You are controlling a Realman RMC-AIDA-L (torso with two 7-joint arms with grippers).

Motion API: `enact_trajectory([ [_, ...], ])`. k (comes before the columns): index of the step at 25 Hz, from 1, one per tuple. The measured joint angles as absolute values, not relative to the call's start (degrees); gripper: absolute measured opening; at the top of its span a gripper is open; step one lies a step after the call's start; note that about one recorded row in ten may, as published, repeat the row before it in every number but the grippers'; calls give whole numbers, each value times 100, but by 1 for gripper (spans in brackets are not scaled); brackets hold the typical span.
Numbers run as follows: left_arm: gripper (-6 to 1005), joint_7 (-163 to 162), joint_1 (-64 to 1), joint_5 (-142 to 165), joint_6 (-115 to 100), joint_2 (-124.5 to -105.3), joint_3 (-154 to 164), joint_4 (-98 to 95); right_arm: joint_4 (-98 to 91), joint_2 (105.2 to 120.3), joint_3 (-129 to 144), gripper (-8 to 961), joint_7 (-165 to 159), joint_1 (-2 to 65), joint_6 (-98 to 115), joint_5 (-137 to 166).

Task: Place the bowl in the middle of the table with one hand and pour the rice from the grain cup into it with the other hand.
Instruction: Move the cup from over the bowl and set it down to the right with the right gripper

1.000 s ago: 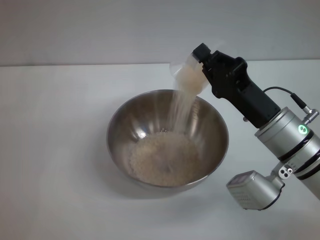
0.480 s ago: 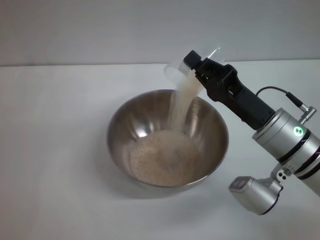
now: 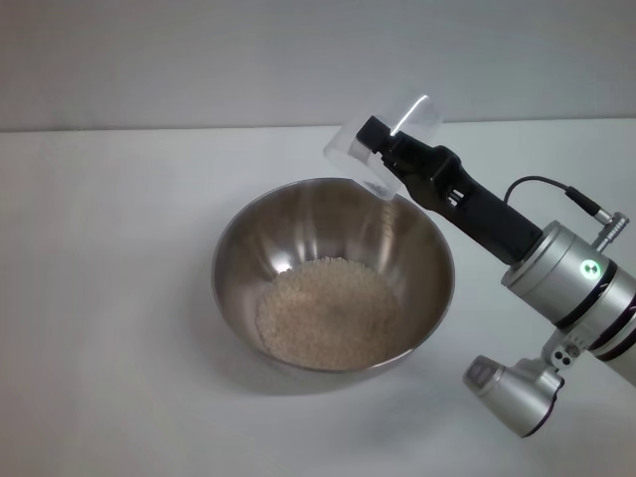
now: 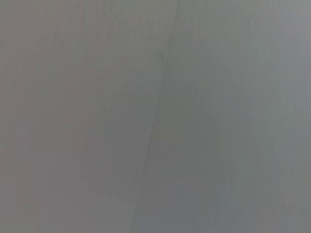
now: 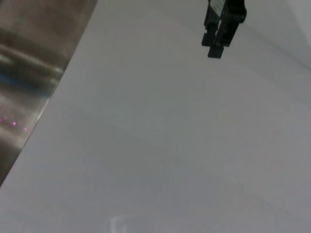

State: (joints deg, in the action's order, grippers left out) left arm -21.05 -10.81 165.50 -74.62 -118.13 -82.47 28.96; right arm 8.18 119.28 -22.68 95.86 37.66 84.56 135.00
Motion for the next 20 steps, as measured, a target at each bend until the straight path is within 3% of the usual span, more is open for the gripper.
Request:
enact_trajectory([
  [20, 435, -2190, -1085, 16550, -7461, -11812, -8217, 2891, 773, 11918, -2305, 14, 10316, 3845, 8624, 13615],
])
